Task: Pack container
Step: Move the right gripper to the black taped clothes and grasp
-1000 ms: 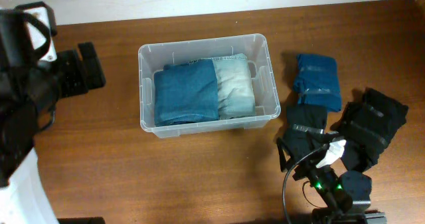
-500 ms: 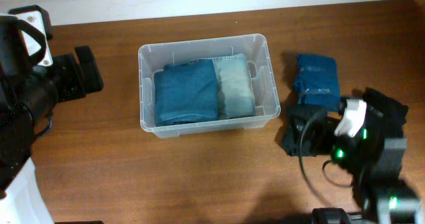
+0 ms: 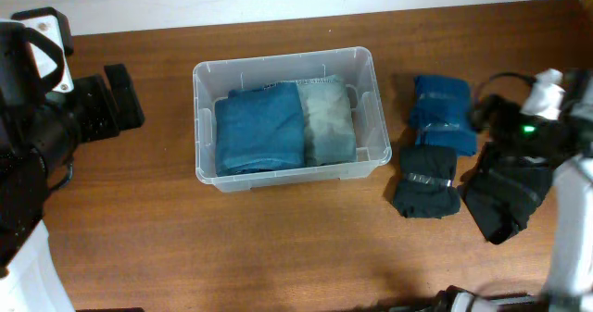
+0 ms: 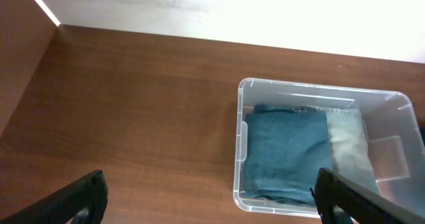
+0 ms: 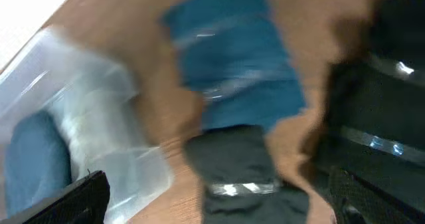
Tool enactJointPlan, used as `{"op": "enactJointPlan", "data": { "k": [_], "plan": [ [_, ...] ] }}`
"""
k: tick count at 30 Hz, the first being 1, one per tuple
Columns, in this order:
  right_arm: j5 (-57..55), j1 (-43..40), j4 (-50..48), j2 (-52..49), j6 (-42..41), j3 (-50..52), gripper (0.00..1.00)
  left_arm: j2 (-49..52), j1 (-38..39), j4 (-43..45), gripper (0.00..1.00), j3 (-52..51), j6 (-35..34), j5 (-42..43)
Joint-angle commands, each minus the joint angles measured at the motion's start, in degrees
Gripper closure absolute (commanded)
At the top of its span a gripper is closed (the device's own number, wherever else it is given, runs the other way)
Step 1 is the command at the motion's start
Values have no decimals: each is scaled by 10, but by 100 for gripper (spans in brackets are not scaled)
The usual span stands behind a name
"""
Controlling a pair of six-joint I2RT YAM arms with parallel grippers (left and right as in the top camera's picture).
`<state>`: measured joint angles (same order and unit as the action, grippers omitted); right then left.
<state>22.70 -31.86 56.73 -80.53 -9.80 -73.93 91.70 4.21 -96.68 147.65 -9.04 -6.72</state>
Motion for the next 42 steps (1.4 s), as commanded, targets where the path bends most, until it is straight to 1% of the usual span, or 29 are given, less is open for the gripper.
{"op": "enactJointPlan", "data": {
  "k": [1,5,8,11,16,19,22,28,31,42],
  "plan": [
    [78,-92,0,-59,8,-8,2,-5,0,0,1,4,3,-6],
    [88,-175,6,-127,8,-8,1,-5,0,0,1,4,3,-6],
    [86,-211,-4,-166,8,-8,1,-5,0,0,1,4,3,-6],
    [86,-230,-31,-202,14,-8,2,-5,0,0,1,4,3,-6],
    [82,-242,-47,-245,77,-7,1,-5,0,0,1,4,3,-6],
    [58,-250,-54,-257,82,-7,1,-5,0,0,1,4,3,-6],
    [51,-260,-61,-258,104,-5,1,-5,0,0,1,4,3,-6],
    [37,-285,-68,-258,105,-3,1,-5,0,0,1,4,3,-6],
    [43,-284,-76,-260,104,12,1,-5,0,0,1,4,3,-6],
    [52,-266,-173,-260,89,97,0,-5,0,0,0,4,3,-6]
  ]
}}
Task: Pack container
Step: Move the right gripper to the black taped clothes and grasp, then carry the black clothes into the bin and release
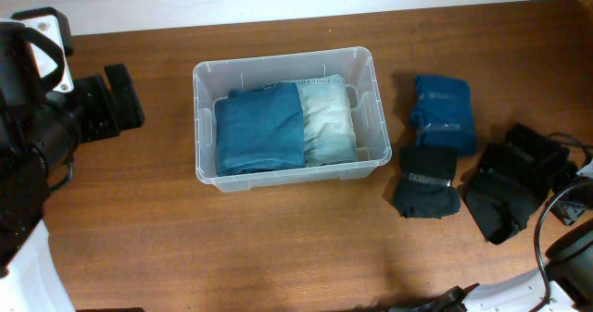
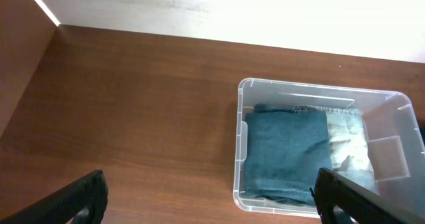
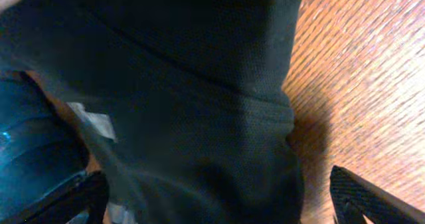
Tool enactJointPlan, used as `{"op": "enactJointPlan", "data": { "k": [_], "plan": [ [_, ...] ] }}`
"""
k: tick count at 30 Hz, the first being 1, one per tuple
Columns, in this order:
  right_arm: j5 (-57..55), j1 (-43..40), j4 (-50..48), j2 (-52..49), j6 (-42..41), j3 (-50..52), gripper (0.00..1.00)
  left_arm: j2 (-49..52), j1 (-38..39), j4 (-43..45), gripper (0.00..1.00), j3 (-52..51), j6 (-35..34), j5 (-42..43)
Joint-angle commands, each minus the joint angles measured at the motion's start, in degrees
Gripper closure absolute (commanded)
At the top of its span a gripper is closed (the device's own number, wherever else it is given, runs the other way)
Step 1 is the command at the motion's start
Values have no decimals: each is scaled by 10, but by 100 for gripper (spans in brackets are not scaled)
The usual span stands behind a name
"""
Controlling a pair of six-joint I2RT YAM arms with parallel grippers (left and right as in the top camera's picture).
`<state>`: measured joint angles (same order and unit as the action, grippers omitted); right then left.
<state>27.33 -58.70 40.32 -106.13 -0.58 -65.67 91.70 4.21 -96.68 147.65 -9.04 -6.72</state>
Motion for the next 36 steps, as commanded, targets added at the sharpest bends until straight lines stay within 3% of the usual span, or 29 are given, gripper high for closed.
{"op": "enactJointPlan", "data": {
  "k": [1,6,9,11,19,23,29,33,36],
  "plan": [
    [11,2,-18,-4,-3,21,0,-5,0,0,1,4,3,-6],
    [35,2,-74,-4,-18,55,6,-5,0,0,1,4,3,-6],
    [36,2,-97,-4,-33,77,14,-5,0,0,1,4,3,-6],
    [36,2,-104,-4,-35,85,30,-5,0,0,1,4,3,-6],
    [40,1,-73,6,-75,83,69,-5,0,0,1,4,3,-6],
    [57,2,-51,48,-98,69,75,-5,0,0,1,4,3,-6],
    [207,38,-50,195,-138,38,81,-5,0,0,1,4,3,-6],
    [286,123,-52,298,-150,13,88,-5,0,0,1,4,3,-6],
    [290,233,-61,358,-150,3,91,-5,0,0,0,4,3,-6]
  ]
}}
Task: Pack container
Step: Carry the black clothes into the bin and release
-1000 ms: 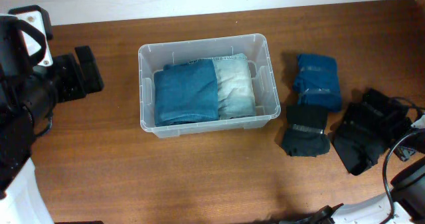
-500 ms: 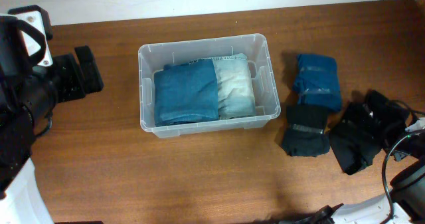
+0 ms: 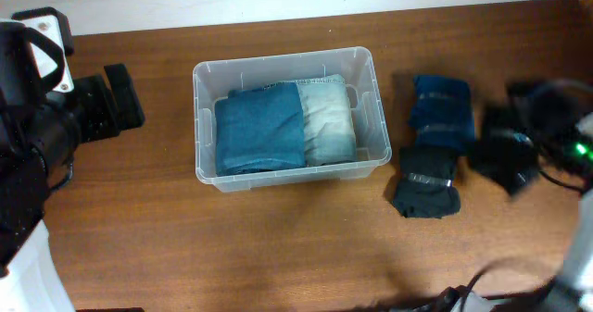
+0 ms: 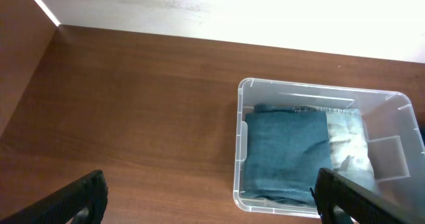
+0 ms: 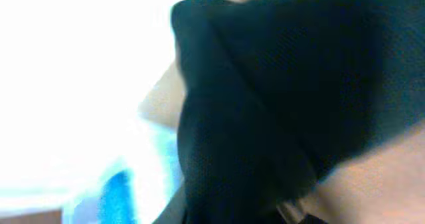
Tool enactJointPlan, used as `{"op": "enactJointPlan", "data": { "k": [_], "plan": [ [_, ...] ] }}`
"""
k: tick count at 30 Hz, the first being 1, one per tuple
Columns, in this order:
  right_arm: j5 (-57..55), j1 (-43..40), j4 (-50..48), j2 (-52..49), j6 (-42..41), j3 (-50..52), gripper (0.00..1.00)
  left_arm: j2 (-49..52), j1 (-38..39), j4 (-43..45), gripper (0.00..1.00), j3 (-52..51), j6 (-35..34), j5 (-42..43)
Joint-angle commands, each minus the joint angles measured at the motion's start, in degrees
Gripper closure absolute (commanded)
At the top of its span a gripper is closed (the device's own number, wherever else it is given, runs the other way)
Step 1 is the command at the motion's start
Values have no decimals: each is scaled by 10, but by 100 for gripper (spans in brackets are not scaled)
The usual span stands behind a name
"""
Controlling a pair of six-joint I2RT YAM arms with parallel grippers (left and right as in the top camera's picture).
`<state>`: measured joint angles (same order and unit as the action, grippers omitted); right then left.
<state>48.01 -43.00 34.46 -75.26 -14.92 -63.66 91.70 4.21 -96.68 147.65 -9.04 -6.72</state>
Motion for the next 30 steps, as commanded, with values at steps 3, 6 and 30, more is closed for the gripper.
{"op": "enactJointPlan", "data": {
  "k": [3,6,30],
  "plan": [
    [80,210,-58,78,-29,-17,91,-5,0,0,1,4,3,-6],
    [70,346,-148,71,-57,-17,91,-5,0,0,1,4,3,-6],
    [-129,726,-565,-356,-249,-17,50,-5,0,0,1,4,3,-7]
  ]
}}
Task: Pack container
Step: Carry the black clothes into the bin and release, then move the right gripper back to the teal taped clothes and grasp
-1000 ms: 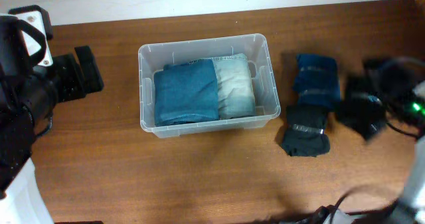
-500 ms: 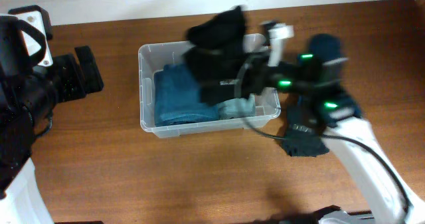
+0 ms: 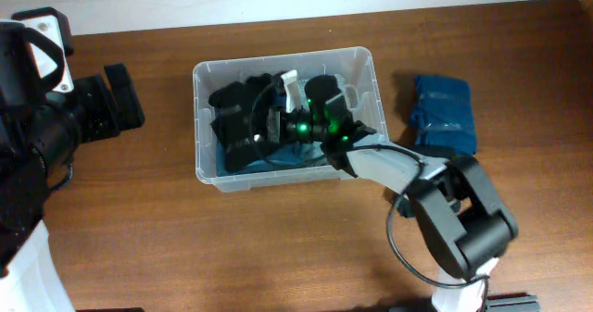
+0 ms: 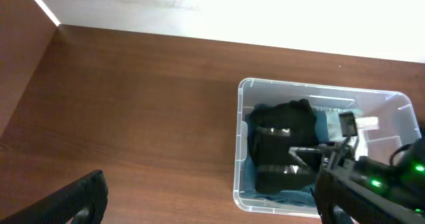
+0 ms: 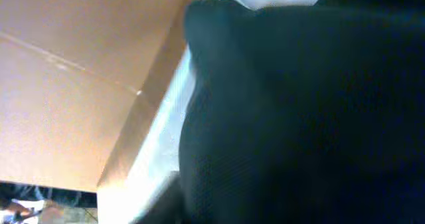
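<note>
The clear plastic container (image 3: 278, 60) stands mid-table, and the left wrist view shows it too (image 4: 319, 89). A black folded garment (image 3: 236, 113) lies in its left half on top of the blue jeans (image 3: 278, 161). My right gripper (image 3: 269, 127) reaches into the bin from the right and is shut on the black garment (image 5: 299, 117), which fills the right wrist view and hides the fingers. My left gripper (image 4: 212, 207) hangs open well left of the bin, holding nothing. The pale garment in the bin is mostly hidden under the right arm.
A folded blue bundle with tape bands (image 3: 443, 113) lies on the table right of the bin. The right arm (image 3: 454, 201) stretches over the table in front of that bundle and covers what lies there. The left arm's base (image 3: 37, 118) fills the left edge.
My right gripper, which held the black garment in the air over the right side of the table, is now inside the container with the garment resting on the blue jeans. The left arm is unchanged.
At first the bin held blue jeans and a pale garment, with one blue and two black bundles on the right. The right gripper then sat down at the far-right black bundle, then held it lifted. Now that bundle is in the bin.
</note>
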Tool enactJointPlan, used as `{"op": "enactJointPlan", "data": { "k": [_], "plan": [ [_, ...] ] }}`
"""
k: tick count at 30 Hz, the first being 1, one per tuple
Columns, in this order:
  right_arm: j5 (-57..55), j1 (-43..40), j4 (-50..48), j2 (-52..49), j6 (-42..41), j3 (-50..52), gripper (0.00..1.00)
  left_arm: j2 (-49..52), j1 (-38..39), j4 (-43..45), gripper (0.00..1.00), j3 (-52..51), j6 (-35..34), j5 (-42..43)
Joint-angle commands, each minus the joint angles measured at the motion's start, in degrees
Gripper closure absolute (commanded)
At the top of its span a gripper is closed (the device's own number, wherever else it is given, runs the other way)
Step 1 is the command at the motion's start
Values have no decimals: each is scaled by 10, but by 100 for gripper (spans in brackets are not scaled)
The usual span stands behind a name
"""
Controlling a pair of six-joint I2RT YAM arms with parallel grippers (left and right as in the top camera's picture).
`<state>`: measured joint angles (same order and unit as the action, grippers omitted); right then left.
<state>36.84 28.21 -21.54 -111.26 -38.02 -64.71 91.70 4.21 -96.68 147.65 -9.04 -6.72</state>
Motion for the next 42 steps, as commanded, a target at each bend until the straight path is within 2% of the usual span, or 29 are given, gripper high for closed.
{"op": "enactJointPlan", "data": {
  "k": [1,4,7,8,16,20,23,26,30,33,35,39,42],
  "plan": [
    [-20,14,-6,7,-14,-7,44,-5,0,0,1,4,3,-6],
    [-22,8,-6,23,-12,-11,27,-5,0,0,1,4,3,-7],
    [-22,0,-6,49,-7,-13,3,-5,0,0,1,4,3,-6],
    [-22,-2,-5,59,3,-13,2,-5,0,0,1,4,3,-7],
    [-57,-5,54,171,108,-18,2,-5,0,0,1,4,3,-6],
    [-116,-5,193,220,207,-42,2,-5,0,0,1,4,3,-6],
    [-241,-5,333,241,293,-65,2,-5,0,0,1,4,3,-6],
    [-355,-6,429,253,320,-82,2,-5,0,0,1,4,3,-6],
    [-357,-37,519,286,298,-106,2,-5,0,0,1,4,3,-6],
    [-355,-99,560,319,240,-106,2,-5,0,0,1,4,3,-6],
    [-327,-174,591,340,209,-106,2,-5,0,0,1,4,3,-7],
    [-206,-347,626,339,228,-106,2,-5,0,0,1,4,3,-6],
    [-204,-453,643,310,247,-105,2,-5,0,0,1,4,3,-6]
  ]
}}
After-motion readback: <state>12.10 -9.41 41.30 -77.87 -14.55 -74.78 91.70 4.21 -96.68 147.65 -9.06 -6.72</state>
